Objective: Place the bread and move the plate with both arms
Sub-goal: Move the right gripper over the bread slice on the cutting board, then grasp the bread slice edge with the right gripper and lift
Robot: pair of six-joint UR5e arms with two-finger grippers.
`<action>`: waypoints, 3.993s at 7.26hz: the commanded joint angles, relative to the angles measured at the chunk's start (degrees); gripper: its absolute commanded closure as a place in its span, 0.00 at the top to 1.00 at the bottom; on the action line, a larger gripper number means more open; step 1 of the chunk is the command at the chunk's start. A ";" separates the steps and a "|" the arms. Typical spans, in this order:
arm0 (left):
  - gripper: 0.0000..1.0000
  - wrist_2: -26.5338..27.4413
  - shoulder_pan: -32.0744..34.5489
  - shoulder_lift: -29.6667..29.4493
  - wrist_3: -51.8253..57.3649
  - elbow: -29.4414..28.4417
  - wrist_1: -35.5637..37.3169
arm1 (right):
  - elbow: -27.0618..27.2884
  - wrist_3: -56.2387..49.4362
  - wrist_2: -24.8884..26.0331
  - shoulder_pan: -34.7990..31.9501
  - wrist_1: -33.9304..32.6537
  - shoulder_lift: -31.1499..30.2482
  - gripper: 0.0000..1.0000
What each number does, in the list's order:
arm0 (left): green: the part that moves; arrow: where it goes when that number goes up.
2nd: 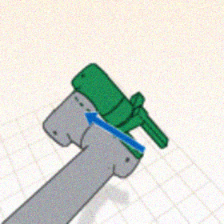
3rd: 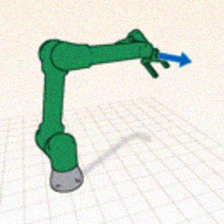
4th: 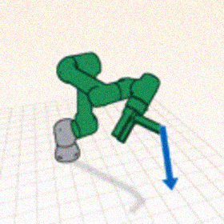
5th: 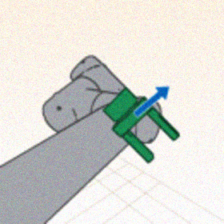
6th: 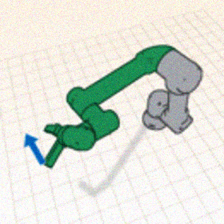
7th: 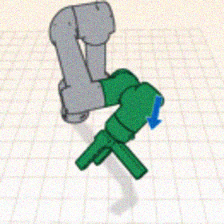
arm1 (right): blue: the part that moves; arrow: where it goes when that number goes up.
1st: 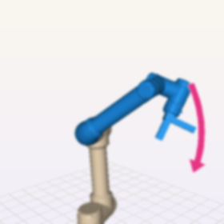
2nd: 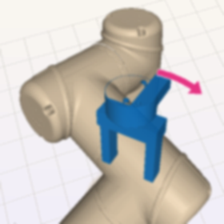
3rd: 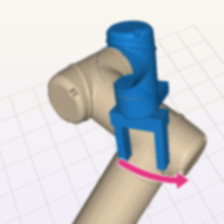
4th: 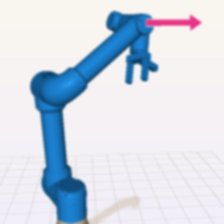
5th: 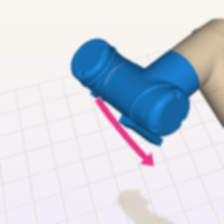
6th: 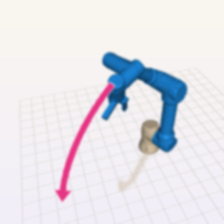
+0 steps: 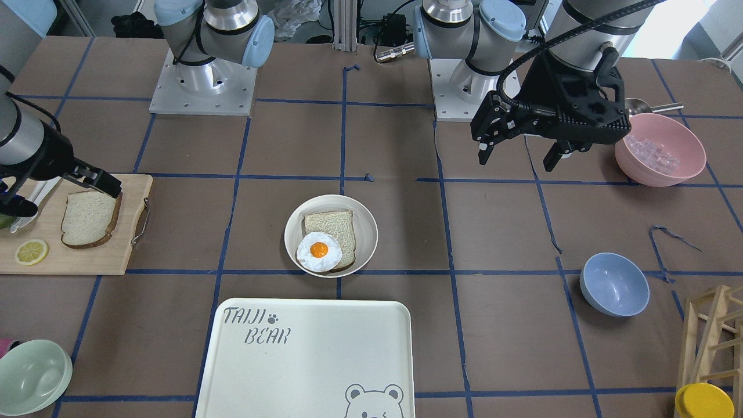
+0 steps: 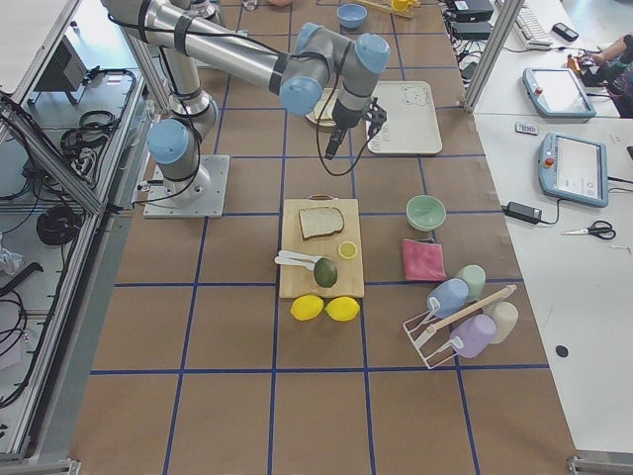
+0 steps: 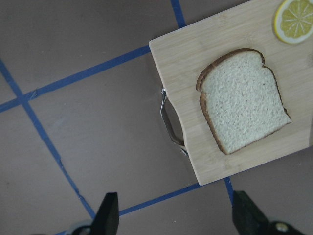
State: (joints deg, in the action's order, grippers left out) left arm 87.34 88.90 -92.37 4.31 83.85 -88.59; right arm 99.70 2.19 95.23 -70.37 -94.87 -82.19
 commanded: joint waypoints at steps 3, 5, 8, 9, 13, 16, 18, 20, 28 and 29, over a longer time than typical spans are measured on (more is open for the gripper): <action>1.00 -0.15 -0.05 0.00 0.00 0.00 0.00 | 3.57 0.35 5.84 1.02 -11.04 8.61 0.71; 1.00 -0.24 -0.05 0.00 0.00 0.00 0.00 | 3.83 0.36 8.99 1.02 -15.33 12.03 0.71; 1.00 -0.24 0.04 0.00 0.00 0.00 0.00 | 4.27 0.88 9.01 1.11 -18.07 14.69 0.57; 1.00 -0.24 0.04 0.00 0.00 0.00 0.00 | 4.54 1.32 8.92 1.11 -18.16 15.04 0.55; 1.00 -0.24 0.04 0.00 0.00 0.00 0.00 | 5.24 1.41 9.19 1.11 -18.34 15.75 0.51; 1.00 -0.33 0.04 0.00 0.00 0.00 0.00 | 5.33 1.50 8.93 1.81 -18.34 15.75 0.19; 1.00 -0.33 0.04 0.00 0.00 0.00 0.00 | 5.33 1.06 8.48 2.78 -17.90 15.66 0.00; 1.00 -0.33 0.04 0.00 0.00 0.00 0.00 | 5.15 0.88 8.57 2.87 -17.20 14.87 0.00; 1.00 -0.15 0.04 0.00 0.00 0.00 0.00 | -10.82 10.42 2.62 -1.95 7.56 9.24 0.00; 1.00 -0.24 -0.04 0.00 0.00 0.00 0.00 | -11.54 15.25 1.99 -5.79 9.68 9.16 0.00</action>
State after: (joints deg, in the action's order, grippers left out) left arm 87.13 88.92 -92.37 4.31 83.85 -88.60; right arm 90.37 12.07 98.45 -72.30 -88.93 -72.96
